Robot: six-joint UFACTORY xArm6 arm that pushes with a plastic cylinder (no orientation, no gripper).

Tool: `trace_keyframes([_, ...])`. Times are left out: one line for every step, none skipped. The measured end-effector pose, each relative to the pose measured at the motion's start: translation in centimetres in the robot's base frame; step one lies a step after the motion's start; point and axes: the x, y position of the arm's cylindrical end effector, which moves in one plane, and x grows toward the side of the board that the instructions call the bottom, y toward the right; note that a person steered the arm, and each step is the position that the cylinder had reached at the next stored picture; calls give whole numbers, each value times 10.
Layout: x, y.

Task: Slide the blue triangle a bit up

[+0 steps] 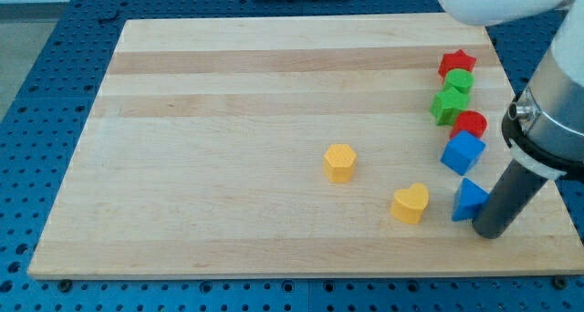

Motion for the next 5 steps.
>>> trace_keyframes([15, 0])
trace_keyframes([14, -22])
trace_keyframes([3, -28])
trace_keyframes([-2, -28])
trace_keyframes([-6, -28])
